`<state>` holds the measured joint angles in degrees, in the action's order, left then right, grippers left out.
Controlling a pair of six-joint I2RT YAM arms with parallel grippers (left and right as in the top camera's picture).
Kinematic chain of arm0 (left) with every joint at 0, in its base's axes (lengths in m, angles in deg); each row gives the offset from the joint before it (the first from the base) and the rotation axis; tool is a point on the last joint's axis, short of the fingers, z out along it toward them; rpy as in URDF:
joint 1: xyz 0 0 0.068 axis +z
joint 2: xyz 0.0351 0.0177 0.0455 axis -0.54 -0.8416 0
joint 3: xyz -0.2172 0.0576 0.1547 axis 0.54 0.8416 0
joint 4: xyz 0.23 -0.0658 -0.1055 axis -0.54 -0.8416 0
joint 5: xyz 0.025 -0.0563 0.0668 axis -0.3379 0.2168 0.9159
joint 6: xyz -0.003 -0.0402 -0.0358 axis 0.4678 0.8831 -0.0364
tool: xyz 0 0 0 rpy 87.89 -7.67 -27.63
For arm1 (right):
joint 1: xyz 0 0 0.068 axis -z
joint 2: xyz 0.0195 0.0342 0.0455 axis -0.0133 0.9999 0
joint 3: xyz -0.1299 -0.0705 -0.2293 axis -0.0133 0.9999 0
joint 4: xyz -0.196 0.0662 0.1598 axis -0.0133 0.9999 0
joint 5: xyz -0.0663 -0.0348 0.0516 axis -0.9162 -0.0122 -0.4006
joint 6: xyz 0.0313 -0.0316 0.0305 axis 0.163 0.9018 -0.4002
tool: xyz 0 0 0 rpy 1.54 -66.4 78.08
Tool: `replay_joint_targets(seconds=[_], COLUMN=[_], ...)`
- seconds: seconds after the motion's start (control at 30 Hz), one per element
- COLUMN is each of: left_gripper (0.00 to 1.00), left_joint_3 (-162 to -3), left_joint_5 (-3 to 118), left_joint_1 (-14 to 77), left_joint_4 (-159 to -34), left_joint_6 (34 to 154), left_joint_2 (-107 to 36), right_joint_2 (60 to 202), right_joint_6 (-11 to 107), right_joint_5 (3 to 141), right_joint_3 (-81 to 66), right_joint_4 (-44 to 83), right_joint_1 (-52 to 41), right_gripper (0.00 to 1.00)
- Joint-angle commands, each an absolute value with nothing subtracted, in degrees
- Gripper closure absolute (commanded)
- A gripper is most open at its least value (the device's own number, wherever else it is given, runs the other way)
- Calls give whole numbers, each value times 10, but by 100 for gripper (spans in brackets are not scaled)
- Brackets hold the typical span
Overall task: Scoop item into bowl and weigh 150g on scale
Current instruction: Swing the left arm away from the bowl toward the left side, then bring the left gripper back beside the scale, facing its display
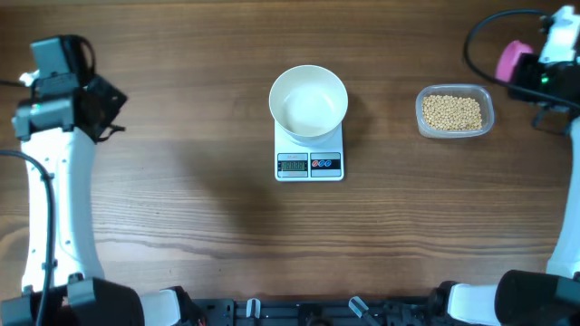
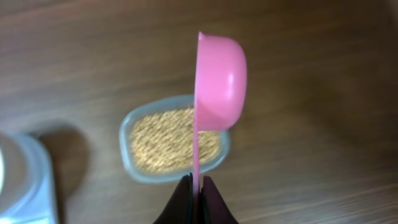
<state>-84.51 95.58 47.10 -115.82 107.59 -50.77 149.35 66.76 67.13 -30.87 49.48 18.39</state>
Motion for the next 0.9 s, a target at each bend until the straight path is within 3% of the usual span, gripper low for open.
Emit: replay_joint_targets(seconds=[0.0, 0.33, 0.53, 0.87], left_gripper=[96, 96, 96, 96], left_joint_3=[-843, -843, -843, -844], left_joint_5=[980, 979, 948, 945], left_joint_1=[516, 616, 639, 639], left_joint_4=[-1159, -1143, -1105, -1026], left_joint_6=[1075, 1075, 1075, 1083], left_joint_2=[-527, -569, -592, -598], right_joint_2=[1501, 1501, 1501, 1501], right_joint_6=[693, 560, 388, 331], right_joint_5=[682, 711, 753, 778], right_joint_3=[-304, -304, -304, -304], right_joint_4=[479, 477, 467, 469], right_joint_1=[214, 226, 224, 201], right_gripper=[96, 96, 96, 96])
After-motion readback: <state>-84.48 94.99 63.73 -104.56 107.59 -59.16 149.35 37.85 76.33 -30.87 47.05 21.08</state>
